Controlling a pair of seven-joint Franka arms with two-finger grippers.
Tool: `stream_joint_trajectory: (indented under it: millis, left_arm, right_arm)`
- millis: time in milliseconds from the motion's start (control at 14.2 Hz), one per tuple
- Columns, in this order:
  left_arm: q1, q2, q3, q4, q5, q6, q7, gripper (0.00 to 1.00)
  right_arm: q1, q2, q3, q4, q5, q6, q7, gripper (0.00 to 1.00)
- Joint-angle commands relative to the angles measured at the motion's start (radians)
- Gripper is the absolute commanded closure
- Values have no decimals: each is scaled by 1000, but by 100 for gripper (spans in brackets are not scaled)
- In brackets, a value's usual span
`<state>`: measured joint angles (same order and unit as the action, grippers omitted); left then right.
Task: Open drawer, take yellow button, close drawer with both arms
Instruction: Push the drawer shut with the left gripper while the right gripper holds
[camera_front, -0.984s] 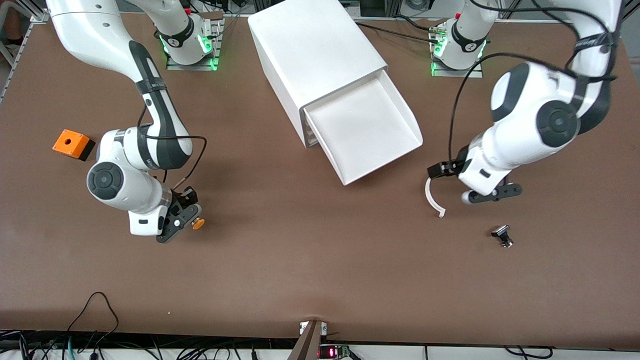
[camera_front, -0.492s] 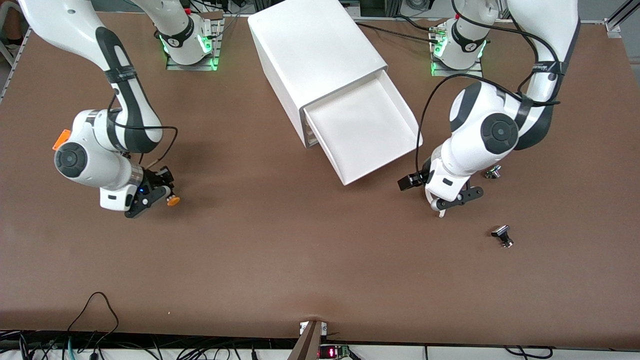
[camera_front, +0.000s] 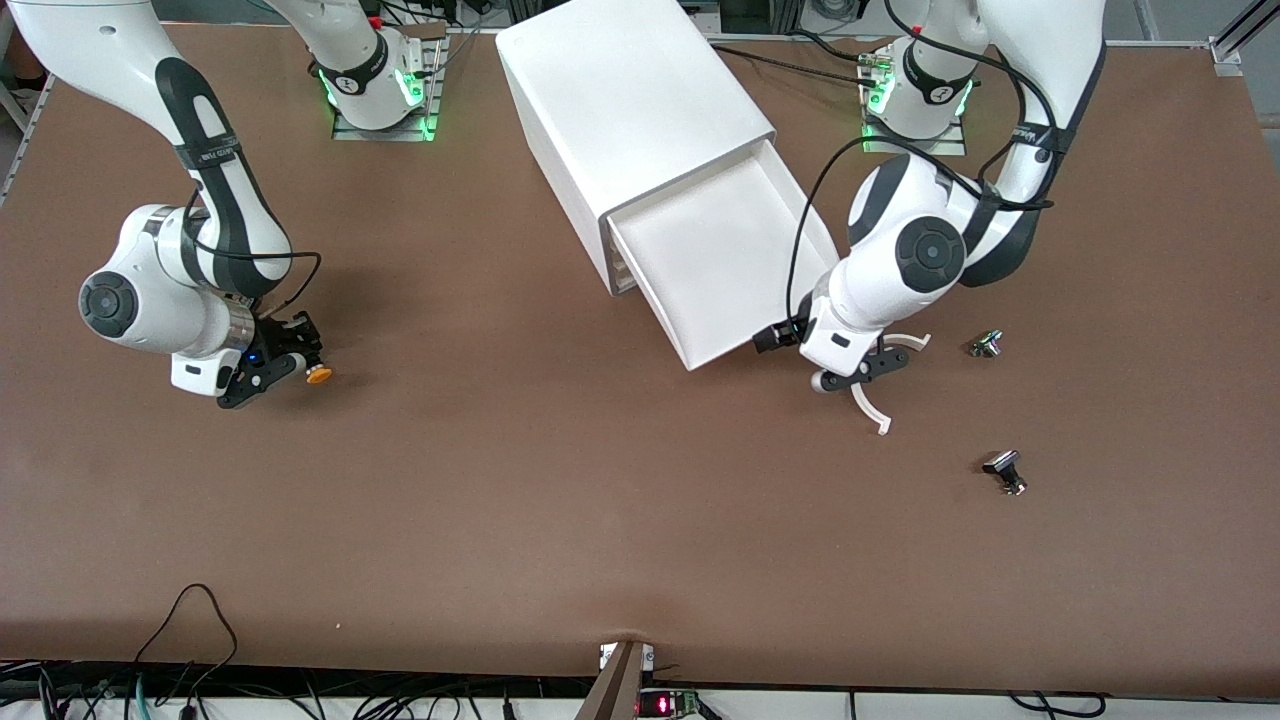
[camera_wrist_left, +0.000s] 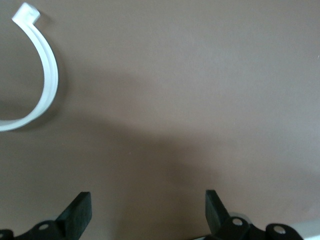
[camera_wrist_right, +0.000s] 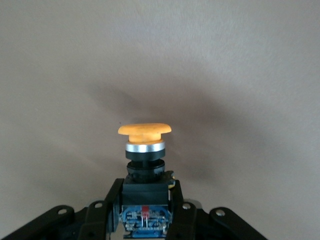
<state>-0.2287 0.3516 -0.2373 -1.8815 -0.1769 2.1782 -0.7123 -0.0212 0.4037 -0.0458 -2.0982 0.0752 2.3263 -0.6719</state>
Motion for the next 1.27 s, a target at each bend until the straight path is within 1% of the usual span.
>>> stream_joint_trajectory:
  millis: [0,70,141,281,352,422,492,633,844,914,984,1055,1125,1195]
  left_arm:
    - [-3,-68,-28,-70,-39,-18,-9,0]
    - [-3,-78,-37,-82,-77,-35,-7,0]
    - [-1,-86,-66,-97,-117,-55,-7,0]
    - [-1,-112,-111,-137,-139,-67,-9,0]
    - [2,-124,-152,-160,-139,-67,-10,0]
    - [3,-141,-177,-182,-139,-67,-10,0]
    - [5,-152,-186,-197,-141,-70,-10,0]
    - [6,-164,-220,-202,-144,-142,-7,0]
    - [8,-171,-261,-203,-145,-227,-6,0]
    - [8,-171,-272,-203,-145,-251,-4,0]
    - [8,-171,-289,-203,-145,-265,-4,0]
    - [8,-171,-303,-203,-145,-274,-3,0]
    - [8,-171,-316,-205,-145,-274,-1,0]
    - [8,-171,-330,-214,-145,-275,1,0]
  right_arm:
    - [-58,9,21,-48,-2,82,-118,64]
    - [-87,23,23,-46,-2,114,-180,63]
    - [-98,27,23,-46,5,123,-217,63]
    - [-97,23,23,-48,3,122,-229,62]
    - [-97,23,23,-48,0,120,-233,51]
    - [-97,20,23,-48,0,119,-227,12]
    - [-97,14,23,-46,0,117,-221,0]
    - [-94,-6,29,-34,-2,117,-218,0]
    - [-94,-16,47,18,9,119,-227,0]
    - [-94,-28,73,42,17,117,-221,0]
    - [-92,-41,99,62,43,113,-216,0]
    - [-92,-52,102,75,82,93,-216,0]
    - [-92,-52,106,105,154,56,-216,0]
    - [-83,-52,110,144,208,-6,-212,0]
